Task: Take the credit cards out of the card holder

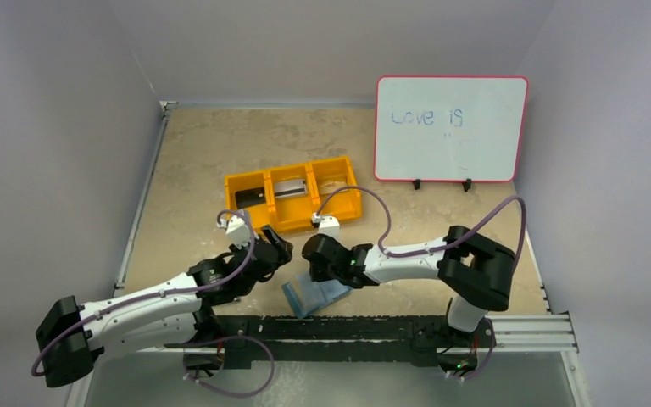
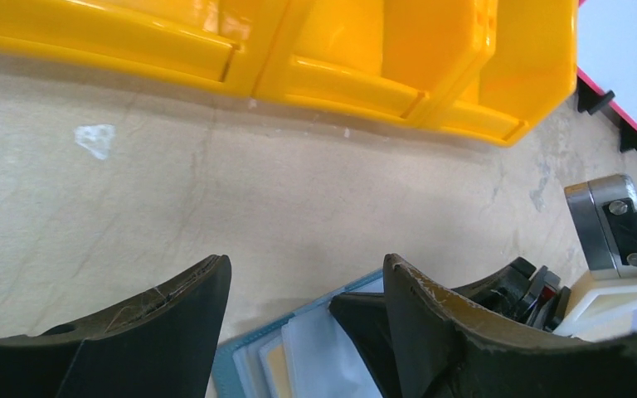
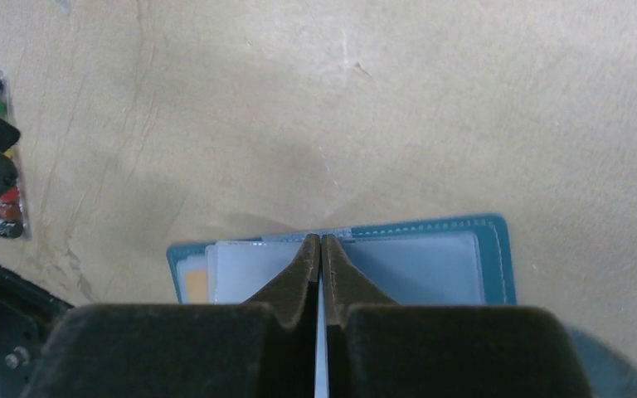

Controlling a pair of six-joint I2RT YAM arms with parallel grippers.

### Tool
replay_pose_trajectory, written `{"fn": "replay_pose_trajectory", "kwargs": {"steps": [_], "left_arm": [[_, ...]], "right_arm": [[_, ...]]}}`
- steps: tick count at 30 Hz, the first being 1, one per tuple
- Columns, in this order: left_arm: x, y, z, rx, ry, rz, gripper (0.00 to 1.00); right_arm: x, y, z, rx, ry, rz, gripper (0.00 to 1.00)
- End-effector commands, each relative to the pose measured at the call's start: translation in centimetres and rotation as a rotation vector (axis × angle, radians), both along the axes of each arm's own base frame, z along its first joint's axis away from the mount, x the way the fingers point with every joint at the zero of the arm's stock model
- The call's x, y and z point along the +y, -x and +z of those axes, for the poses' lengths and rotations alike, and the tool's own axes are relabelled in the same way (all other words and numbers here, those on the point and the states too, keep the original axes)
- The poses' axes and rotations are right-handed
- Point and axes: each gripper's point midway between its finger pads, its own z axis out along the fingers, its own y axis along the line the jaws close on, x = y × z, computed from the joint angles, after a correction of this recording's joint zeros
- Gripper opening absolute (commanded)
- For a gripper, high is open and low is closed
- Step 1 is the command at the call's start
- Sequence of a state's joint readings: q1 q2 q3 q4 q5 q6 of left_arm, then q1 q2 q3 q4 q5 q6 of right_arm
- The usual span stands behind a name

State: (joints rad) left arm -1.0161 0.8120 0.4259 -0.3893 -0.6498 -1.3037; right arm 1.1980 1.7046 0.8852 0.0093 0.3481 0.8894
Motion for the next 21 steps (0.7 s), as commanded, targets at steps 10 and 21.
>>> {"fn": "replay_pose_trajectory", "kwargs": {"steps": [10,21], "left_arm": [[-6.2,0.5,1.3,0.008,0.148,-0.214,0.66],[-10.5,2.3,0.6,0.092,0.391,-0.316,0.66]], "right_arm": [[-3.6,-0.3,0.5,0.15,-0.319,-0.192,0.0],[-5.1,0.0,-1.3,0.208,-0.355,-0.26,0.0]]}}
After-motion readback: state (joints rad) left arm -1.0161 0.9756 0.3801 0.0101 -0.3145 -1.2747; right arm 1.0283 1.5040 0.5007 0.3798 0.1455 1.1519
